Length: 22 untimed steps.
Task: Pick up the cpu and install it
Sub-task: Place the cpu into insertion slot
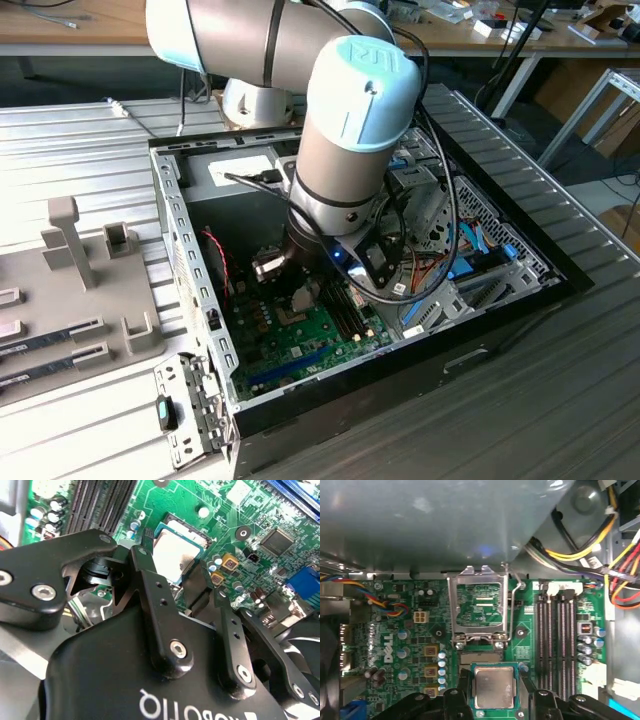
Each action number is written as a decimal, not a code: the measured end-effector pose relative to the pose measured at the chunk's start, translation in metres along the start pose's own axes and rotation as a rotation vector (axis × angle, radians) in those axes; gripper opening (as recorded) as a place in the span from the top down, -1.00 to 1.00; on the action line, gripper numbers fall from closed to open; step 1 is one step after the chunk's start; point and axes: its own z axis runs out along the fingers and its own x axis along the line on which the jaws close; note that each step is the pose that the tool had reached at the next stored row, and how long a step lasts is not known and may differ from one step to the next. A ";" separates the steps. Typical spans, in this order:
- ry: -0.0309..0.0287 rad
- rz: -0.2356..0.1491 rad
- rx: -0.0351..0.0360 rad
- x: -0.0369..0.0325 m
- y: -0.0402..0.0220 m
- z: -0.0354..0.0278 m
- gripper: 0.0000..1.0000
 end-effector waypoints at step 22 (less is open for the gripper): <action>-0.0001 0.004 0.0000 0.0078 -0.0010 0.0174 -0.09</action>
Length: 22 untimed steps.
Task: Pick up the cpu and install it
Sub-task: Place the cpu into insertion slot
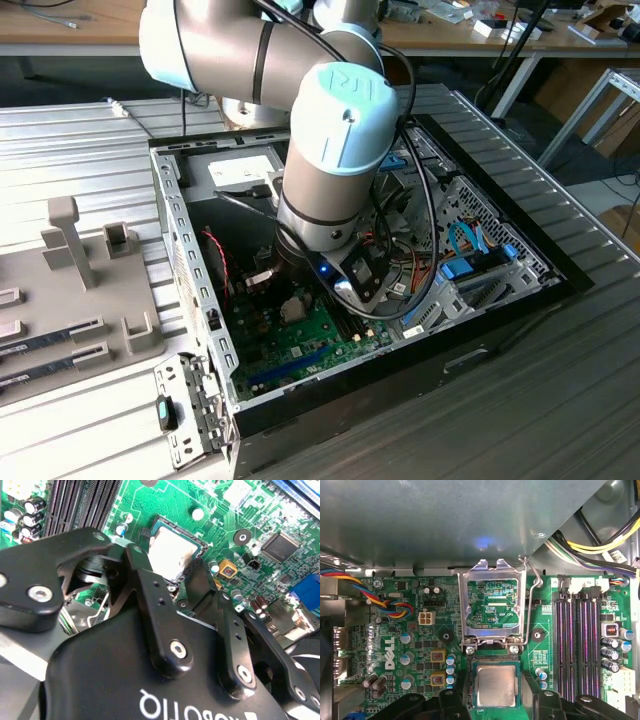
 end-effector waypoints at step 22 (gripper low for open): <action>0.0054 0.000 -0.0011 -0.0061 -0.0007 -0.0046 0.08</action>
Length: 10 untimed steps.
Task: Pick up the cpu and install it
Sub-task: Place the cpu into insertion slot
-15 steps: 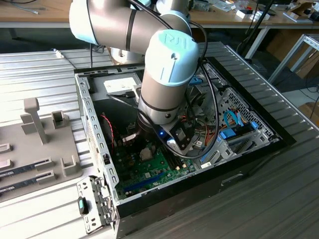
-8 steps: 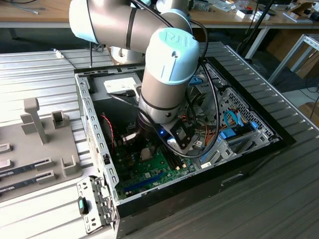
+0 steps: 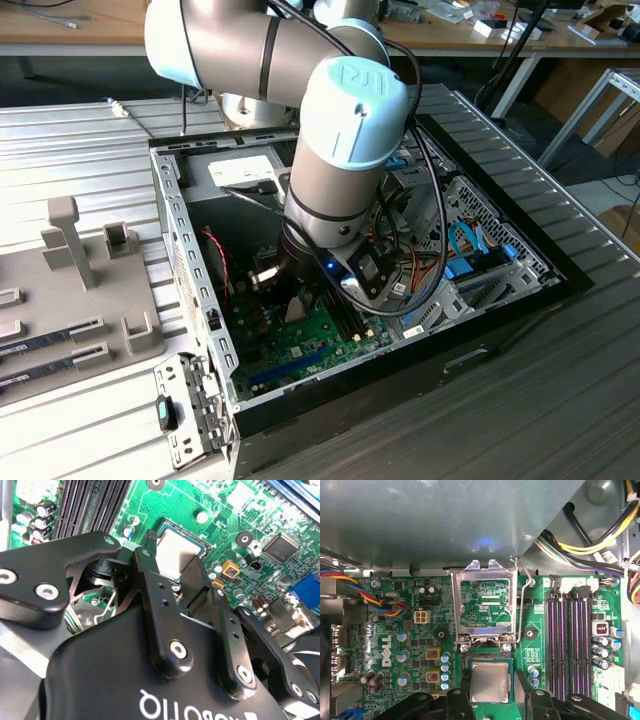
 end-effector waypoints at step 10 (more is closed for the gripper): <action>0.0019 0.000 -0.0015 0.0015 -0.0001 0.0022 0.08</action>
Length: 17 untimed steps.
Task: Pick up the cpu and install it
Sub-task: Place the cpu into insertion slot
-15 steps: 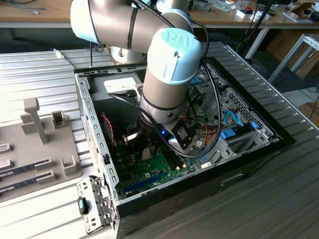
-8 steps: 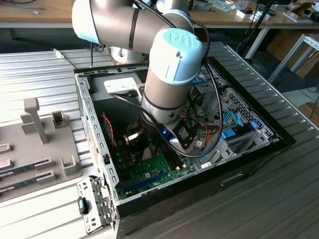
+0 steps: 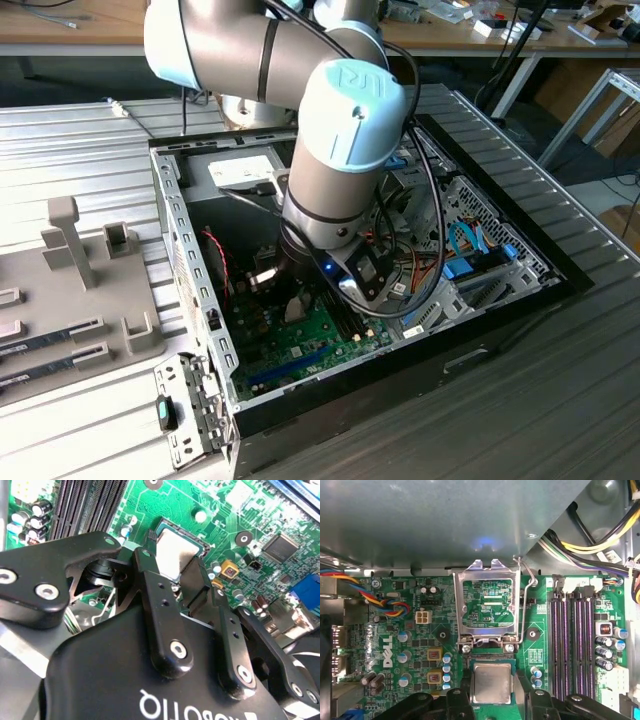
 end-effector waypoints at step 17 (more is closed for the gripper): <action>-0.0030 -0.007 -0.0071 0.0058 -0.0027 -0.0018 0.19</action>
